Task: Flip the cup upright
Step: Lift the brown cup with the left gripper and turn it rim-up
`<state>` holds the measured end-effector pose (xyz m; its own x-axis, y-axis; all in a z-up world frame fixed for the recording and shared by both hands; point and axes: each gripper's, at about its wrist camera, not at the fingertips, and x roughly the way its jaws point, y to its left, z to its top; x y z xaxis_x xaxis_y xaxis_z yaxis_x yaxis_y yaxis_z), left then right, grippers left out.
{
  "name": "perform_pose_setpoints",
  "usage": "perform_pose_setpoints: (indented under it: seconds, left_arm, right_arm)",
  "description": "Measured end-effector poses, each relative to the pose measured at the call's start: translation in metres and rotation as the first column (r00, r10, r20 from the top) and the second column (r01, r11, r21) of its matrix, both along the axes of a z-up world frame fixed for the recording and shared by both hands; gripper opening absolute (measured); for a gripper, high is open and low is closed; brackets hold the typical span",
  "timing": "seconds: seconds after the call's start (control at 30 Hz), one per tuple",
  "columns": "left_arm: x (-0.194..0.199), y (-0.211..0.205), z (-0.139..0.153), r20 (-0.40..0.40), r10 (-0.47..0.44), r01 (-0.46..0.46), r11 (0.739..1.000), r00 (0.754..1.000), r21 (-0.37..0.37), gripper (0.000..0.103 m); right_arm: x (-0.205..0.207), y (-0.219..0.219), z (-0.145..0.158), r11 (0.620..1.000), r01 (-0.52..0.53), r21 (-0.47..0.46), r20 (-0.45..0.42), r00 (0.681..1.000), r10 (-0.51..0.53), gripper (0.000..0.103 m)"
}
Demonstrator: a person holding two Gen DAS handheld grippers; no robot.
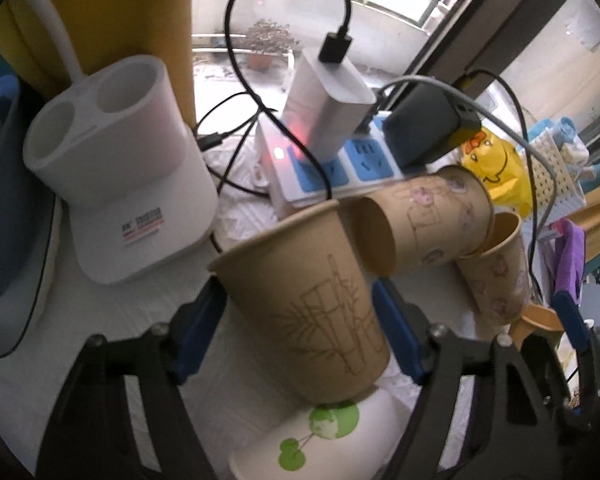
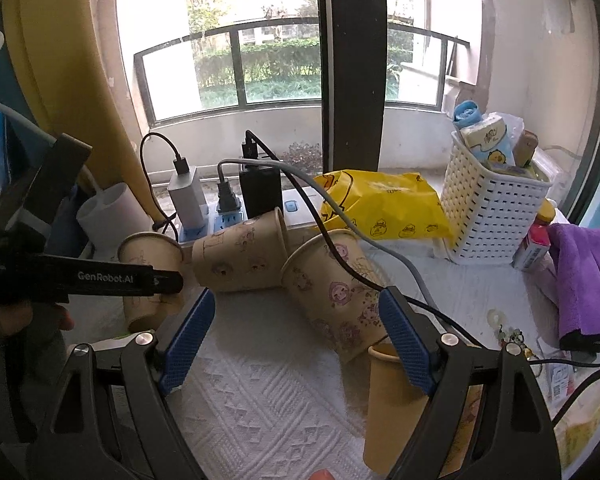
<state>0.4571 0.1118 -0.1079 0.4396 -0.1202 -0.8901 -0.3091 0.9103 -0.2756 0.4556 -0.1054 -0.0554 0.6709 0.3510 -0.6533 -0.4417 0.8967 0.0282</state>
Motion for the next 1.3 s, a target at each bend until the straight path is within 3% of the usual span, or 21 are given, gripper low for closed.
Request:
perform_pose_setpoints:
  seconds: [0.13,0.53,0.7,0.93,1.1,1.3]
  left_arm:
    - [0.003,-0.003,0.006,0.020,-0.002,0.002,1.000,1.000,0.002,0.072]
    - [-0.045,-0.015,0.048,0.163,-0.057,0.060,0.998,0.985,-0.017,0.068]
    - [-0.082,-0.034,0.074,0.248,-0.107,0.099,0.994,0.963,0.044,0.068]
    - [-0.154,-0.071,0.097,0.370,-0.190,0.137,0.977,0.909,0.165,0.068]
    - [-0.201,-0.091,0.093,0.403,-0.244,0.146,0.955,0.882,0.259,0.068]
    - [-0.251,-0.106,0.075,0.434,-0.277,0.147,0.940,0.857,0.309,0.068]
  right_arm:
    - [-0.004,-0.001,0.004,1.000,0.005,-0.001,0.010,1.000,-0.005,0.086]
    - [-0.042,-0.015,0.026,1.000,0.005,0.004,0.050,0.999,-0.006,0.086]
    - [-0.066,-0.023,0.042,1.000,0.011,-0.017,0.104,0.994,-0.009,0.086]
    - [-0.111,-0.032,0.056,0.999,-0.041,-0.022,0.153,0.987,0.044,0.086]
    - [-0.144,-0.041,0.057,0.993,-0.114,-0.008,0.149,0.982,0.114,0.086]
    - [-0.176,-0.049,0.052,0.982,-0.183,0.052,0.097,0.979,0.178,0.086]
